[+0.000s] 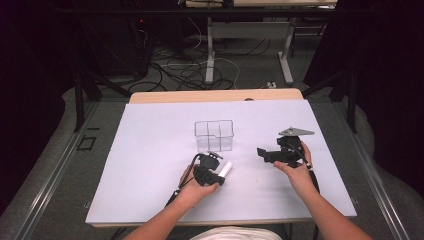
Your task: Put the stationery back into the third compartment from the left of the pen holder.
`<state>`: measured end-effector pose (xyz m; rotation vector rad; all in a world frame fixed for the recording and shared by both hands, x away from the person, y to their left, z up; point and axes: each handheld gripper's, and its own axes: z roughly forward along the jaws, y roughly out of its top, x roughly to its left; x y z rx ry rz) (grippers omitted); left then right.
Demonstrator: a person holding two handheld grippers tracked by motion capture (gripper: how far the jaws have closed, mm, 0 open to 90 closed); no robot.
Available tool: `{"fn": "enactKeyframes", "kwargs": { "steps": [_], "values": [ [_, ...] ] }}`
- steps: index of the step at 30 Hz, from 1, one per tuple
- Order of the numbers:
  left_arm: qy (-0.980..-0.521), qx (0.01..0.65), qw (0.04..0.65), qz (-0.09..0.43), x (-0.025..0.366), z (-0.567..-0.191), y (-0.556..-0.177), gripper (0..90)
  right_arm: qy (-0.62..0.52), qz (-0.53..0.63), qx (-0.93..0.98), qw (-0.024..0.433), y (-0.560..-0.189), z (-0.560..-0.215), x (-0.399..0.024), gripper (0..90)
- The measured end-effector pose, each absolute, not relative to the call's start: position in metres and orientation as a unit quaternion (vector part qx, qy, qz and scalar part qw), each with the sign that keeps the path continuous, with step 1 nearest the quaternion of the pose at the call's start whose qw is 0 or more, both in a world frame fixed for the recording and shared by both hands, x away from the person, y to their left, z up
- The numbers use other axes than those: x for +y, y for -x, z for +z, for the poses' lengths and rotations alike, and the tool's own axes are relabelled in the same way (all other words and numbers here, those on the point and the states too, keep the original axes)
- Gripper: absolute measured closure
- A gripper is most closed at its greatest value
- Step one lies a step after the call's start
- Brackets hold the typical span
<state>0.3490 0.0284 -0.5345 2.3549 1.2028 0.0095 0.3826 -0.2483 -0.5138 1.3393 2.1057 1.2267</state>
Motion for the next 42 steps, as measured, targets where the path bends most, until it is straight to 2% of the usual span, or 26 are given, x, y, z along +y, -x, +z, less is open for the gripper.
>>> {"fn": "enactKeyframes", "kwargs": {
  "steps": [16,19,42],
  "values": [
    [-0.86,0.442,0.253,-0.007,0.029,-0.532,-0.349,71.2,-0.47,0.443,0.743,0.176,-0.382,-0.514,-0.247,10.0],
    [-0.858,0.442,0.26,-0.006,0.031,-0.531,-0.35,71.2,-0.472,0.444,0.741,0.176,-0.381,-0.513,-0.246,15.2],
    [-0.813,0.453,0.365,0.027,0.068,-0.495,-0.346,71.2,-0.458,0.461,0.748,0.134,-0.373,-0.508,-0.22,15.7]
  ]
}}
